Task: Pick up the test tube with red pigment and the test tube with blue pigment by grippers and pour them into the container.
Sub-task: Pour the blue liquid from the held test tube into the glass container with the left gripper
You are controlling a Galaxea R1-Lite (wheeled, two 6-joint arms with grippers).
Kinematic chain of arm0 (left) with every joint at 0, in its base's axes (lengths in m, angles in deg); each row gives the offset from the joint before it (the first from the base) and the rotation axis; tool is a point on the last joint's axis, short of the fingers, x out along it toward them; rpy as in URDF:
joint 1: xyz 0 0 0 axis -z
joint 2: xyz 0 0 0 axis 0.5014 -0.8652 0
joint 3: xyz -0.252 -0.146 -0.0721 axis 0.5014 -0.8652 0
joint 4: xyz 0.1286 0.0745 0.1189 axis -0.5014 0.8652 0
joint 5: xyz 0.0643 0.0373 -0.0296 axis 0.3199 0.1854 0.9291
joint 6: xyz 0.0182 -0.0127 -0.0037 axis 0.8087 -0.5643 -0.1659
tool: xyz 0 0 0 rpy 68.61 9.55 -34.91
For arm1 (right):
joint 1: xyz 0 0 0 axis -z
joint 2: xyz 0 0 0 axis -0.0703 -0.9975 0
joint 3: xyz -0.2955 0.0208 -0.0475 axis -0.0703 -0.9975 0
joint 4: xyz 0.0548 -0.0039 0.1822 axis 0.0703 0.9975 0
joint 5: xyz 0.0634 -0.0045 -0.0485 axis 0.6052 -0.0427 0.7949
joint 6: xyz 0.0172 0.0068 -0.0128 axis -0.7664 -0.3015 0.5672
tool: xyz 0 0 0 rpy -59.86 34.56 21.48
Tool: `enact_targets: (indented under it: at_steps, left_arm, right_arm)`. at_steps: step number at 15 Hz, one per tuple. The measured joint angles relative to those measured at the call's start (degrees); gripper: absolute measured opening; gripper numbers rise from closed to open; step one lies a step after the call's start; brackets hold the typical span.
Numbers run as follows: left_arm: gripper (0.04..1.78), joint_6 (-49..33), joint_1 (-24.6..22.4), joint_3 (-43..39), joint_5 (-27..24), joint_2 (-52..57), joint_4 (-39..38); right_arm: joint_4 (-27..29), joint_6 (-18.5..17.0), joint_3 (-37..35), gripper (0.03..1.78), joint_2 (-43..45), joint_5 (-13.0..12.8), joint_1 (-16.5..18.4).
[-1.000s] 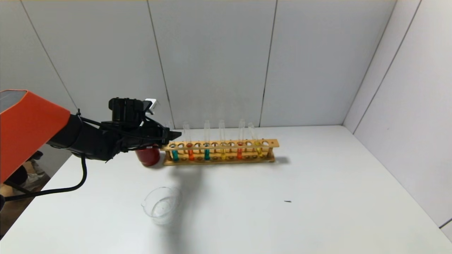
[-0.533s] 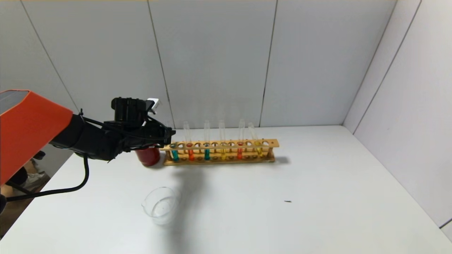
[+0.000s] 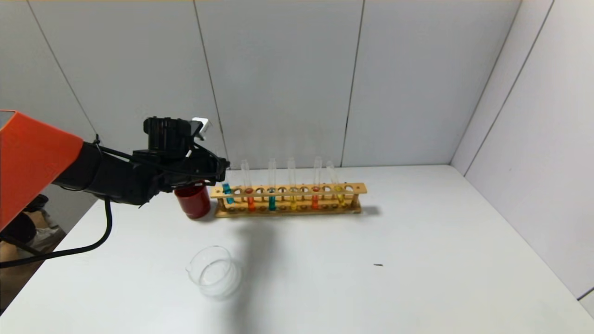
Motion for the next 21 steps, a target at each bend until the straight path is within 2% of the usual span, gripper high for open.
enact_targets:
  at_steps: [8,11,17,21]
  left_arm:
    - [0.32,2.79,-0.09,5.63,1.38,10.53,9.31]
    - [0.32,2.96,-0.06,6.44,1.38,13.53,9.52]
    - [0.32,3.15,-0.24,0.09,1.73,22.41,13.32]
    - [0.32,9.22,-1.74,-6.23,2.69,25.81,11.25]
  right_arm:
    - [0.02,0.0,0.0,1.75,0.0,0.02,0.0]
    - [0.02,0.0,0.0,1.75,0.0,0.02,0.0]
    - [0.02,0.0,0.0,1.75,0.0,0.0,0.0]
    - [0.02,-0.01,0.0,1.75,0.0,0.02,0.0]
